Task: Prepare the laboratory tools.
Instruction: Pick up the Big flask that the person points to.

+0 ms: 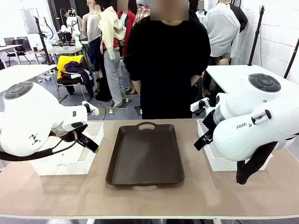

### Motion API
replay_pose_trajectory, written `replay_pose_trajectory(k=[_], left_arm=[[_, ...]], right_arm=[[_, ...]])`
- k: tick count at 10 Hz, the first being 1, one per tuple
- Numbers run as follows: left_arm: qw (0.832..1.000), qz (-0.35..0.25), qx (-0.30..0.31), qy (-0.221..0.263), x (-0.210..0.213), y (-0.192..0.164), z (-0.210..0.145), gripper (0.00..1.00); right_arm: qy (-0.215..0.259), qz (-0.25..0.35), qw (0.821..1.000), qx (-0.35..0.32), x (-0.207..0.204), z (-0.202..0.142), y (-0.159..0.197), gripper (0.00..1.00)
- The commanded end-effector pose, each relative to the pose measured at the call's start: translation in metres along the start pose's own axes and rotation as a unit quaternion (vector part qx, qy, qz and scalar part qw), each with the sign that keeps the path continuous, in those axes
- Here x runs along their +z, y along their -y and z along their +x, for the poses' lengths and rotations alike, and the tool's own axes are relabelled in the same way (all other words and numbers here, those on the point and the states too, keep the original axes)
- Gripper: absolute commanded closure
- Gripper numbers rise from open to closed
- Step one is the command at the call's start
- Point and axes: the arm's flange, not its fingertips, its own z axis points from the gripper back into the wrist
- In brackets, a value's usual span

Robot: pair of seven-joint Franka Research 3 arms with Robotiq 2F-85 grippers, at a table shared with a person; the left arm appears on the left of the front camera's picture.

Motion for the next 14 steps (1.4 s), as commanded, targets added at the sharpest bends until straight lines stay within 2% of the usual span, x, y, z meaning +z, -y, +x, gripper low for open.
replay_pose_trajectory(k=[1, 13, 14], left_arm=[[1.0, 0.0, 0.0, 0.0, 0.0, 0.0, 0.0, 0.0], [1.0, 0.0, -0.002, 0.0, 0.0, 0.001, 0.0, 0.0], [1.0, 0.003, 0.015, 0.008, 0.017, -0.001, 0.0, 0.0]], right_arm=[[0.0, 0.0, 1.0, 0.0, 0.0, 0.0, 0.0, 0.0], [0.0, 0.0, 1.0, 0.0, 0.0, 0.0, 0.0, 0.0], [0.012, 0.01, 1.0, -0.005, 0.025, -0.003, 0.002, 0.0]])
